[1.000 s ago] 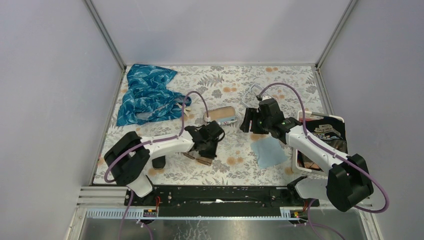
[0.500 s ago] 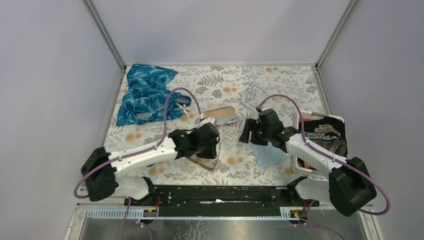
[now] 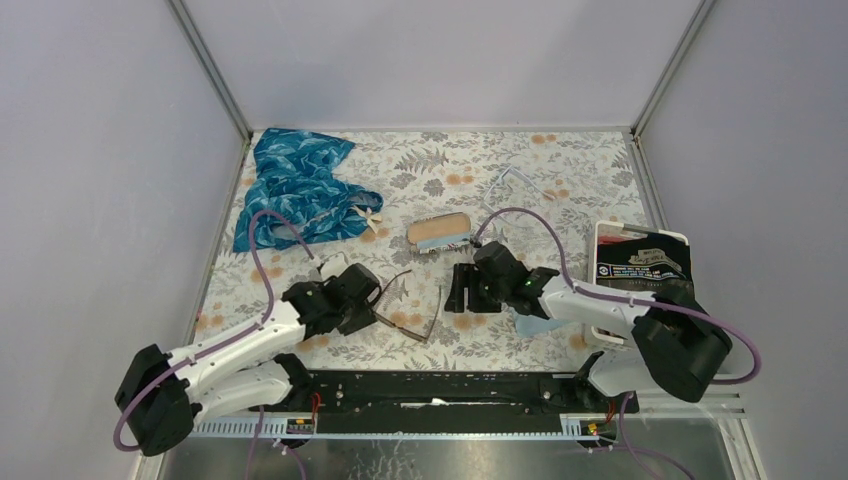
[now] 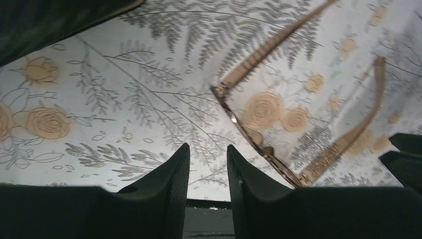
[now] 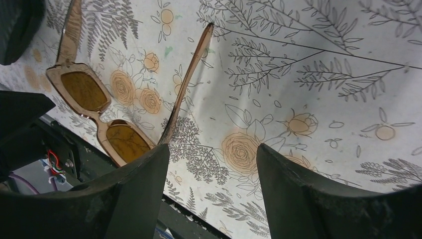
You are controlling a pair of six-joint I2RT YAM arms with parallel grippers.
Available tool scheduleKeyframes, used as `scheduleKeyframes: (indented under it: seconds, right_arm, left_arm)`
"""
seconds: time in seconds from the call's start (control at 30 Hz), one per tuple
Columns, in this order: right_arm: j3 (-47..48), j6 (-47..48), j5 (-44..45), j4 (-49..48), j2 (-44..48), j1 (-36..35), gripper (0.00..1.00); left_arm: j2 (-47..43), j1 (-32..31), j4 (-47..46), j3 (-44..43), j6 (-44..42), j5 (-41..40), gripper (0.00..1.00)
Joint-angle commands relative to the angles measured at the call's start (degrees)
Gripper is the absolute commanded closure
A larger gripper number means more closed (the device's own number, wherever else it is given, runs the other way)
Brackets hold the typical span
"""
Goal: Organize the sunglasses
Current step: Fold the sunglasses at the center of the board.
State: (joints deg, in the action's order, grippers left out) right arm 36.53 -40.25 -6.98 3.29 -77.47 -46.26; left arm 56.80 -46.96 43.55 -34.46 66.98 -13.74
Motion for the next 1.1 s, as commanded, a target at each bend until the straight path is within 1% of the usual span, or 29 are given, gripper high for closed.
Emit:
scheduleKeyframes:
  seconds: [0.0, 0.07, 0.17, 0.27, 0.33, 0.43, 0.67, 0.93, 1.07]
  right_arm:
    - [3.64, -0.83, 0.11, -2.76, -3.53, -2.11, 0.28]
    - [4.54, -0.68, -0.28, -4.87, -5.45, -2.71, 0.29]
    - [5.46, -0.39, -0.31, -5.35, -7.8, -3.28, 0.32]
    - [5.81, -0.12, -0.49, -5.71, -9.34, -3.67, 0.35]
    - [5.92, 0.03, -0.49, -5.8, -10.01, -3.98, 0.4]
    - [6.17, 0.4, -0.55, -5.77, -10.6, -4.3, 0.44]
    - [7.35, 1.2, -1.03, -5.41, -12.27, -4.61, 0.51]
    - [8.84, 2.38, -1.12, -4.41, -12.85, -4.88, 0.67]
    - [9.5, 3.08, -1.81, -3.91, -13.38, -5.06, 0.71]
  left_arm:
    - [0.99, 2.16, 1.0, 2.02, 3.25, -2.97, 0.62]
    - [2.4, 3.1, -0.55, 2.37, 1.87, -3.04, 0.62]
    - [4.62, 5.26, -2.19, 2.67, -1.0, -5.23, 0.63]
    - [5.91, 8.71, -7.29, 4.32, -4.53, -2.72, 0.63]
    - [7.15, 9.78, -10.43, 4.99, -6.27, -1.02, 0.63]
    - [9.99, 9.96, -13.44, 4.66, -7.87, 0.9, 0.63]
    - [15.45, 9.96, -18.16, 2.92, -10.03, 4.65, 0.64]
    - [19.49, 9.96, -20.8, 0.88, -12.23, 7.17, 0.64]
    - [22.04, 9.87, -22.21, -0.3, -13.11, 8.67, 0.65]
